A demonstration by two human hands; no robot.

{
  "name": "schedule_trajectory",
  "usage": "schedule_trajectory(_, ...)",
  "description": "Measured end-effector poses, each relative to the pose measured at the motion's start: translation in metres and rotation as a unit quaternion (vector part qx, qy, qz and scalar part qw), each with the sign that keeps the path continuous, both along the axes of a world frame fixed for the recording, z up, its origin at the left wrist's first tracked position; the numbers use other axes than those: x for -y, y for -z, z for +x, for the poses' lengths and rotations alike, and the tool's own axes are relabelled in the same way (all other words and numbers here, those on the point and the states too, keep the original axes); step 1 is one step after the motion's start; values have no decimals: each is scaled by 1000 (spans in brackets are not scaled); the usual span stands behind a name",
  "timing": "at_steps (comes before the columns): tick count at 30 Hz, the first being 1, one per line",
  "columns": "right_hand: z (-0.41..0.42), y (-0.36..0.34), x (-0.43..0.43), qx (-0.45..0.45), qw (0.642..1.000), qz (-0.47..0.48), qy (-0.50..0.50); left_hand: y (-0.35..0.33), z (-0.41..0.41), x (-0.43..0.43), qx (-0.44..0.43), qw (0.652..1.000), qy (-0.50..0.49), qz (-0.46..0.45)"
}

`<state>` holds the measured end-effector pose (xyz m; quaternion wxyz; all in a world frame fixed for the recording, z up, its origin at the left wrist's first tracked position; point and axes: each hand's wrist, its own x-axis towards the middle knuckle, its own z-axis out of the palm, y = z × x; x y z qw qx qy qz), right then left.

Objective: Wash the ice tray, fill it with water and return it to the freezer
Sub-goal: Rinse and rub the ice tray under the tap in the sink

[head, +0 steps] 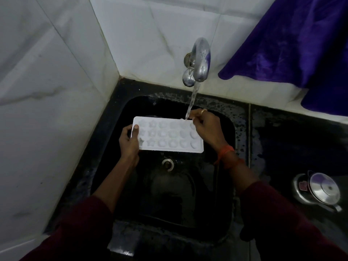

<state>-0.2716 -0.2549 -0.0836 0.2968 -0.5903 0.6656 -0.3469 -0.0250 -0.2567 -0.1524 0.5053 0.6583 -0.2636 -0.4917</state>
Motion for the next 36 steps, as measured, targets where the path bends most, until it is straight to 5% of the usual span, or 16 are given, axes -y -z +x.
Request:
schedule_trajectory(6, -7, -25, 29, 140, 988, 59, 38, -2, -18, -2, -20, 1000, 6, 4)
schedule_trajectory(13, 6, -54, 79, 379, 908, 120, 134, 1, -23, -5, -27, 1000, 14, 8)
schedule_trajectory(25, 12, -52, 109, 464, 865, 153, 115, -2, -22, -7, -23, 1000, 11, 9)
schedule_trajectory(31, 16, -46, 102, 554, 813, 146, 102, -1, -23, -7, -24, 1000, 12, 10)
schedule_trajectory(36, 13, -37, 104, 479, 858, 156, 97, -4, -26, -7, -27, 1000, 4, 9)
